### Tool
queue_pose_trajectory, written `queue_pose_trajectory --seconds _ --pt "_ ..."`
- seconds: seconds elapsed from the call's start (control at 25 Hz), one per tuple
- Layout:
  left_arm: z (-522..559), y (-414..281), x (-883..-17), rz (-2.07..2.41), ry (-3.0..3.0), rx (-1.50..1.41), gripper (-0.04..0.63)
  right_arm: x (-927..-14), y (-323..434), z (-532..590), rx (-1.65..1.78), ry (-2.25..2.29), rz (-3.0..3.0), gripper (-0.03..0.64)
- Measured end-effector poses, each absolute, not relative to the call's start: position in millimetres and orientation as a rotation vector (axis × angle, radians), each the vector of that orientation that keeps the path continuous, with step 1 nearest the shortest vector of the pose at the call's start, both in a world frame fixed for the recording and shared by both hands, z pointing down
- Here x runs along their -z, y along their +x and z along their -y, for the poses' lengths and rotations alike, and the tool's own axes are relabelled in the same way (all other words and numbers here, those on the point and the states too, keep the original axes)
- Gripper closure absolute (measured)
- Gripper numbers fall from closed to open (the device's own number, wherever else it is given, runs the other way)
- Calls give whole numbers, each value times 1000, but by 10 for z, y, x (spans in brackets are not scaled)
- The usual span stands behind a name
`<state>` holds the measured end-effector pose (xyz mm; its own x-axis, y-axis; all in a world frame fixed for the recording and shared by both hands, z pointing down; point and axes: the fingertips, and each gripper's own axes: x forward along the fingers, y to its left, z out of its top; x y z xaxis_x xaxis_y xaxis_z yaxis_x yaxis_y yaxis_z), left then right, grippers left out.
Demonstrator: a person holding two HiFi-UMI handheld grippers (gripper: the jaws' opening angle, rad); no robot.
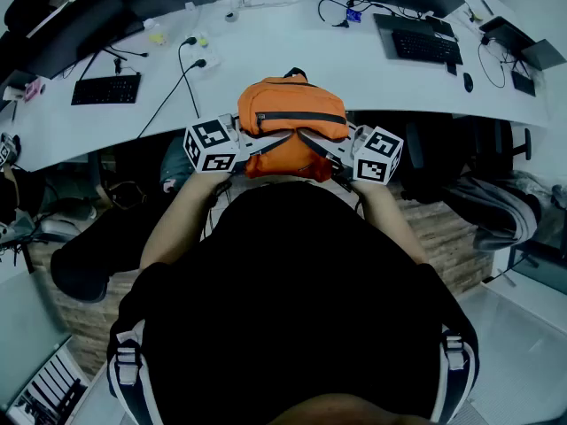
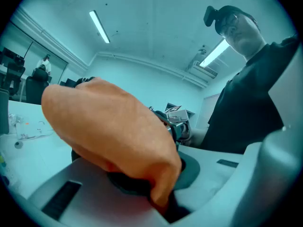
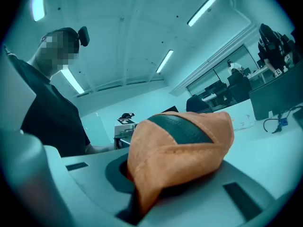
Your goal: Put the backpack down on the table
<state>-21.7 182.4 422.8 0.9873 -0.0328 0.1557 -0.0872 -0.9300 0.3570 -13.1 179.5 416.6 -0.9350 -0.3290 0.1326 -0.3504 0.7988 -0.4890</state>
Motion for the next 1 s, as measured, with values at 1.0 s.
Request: queue_pose_trajectory --seconds 1.0 --pt "-2163 -658 -4248 175 2699 -185 541 -4133 -545 -2110 -805 447 2968 566"
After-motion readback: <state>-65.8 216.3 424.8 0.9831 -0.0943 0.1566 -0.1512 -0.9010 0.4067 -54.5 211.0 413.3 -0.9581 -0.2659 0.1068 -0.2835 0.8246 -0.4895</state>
